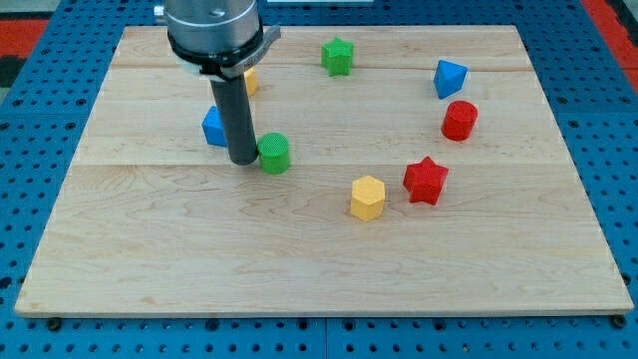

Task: Move the yellow hexagon closer to the green circle

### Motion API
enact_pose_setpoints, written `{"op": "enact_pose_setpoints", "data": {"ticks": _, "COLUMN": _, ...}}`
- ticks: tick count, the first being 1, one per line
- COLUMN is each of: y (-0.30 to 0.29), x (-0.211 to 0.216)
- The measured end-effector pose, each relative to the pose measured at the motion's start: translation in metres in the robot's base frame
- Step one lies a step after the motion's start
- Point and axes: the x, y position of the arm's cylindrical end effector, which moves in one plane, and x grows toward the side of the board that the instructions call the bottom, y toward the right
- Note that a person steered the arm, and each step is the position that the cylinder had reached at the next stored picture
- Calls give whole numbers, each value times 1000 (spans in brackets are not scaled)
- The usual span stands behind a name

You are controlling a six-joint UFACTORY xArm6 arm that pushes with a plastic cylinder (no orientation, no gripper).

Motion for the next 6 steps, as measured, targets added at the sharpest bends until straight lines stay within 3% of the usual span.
{"op": "enact_pose_setpoints", "data": {"ticks": 2, "y": 41, "x": 97}}
{"op": "enact_pose_setpoints", "data": {"ticks": 4, "y": 166, "x": 183}}
{"op": "enact_pose_setpoints", "data": {"ticks": 5, "y": 230, "x": 185}}
{"op": "enact_pose_setpoints", "data": {"ticks": 6, "y": 202, "x": 137}}
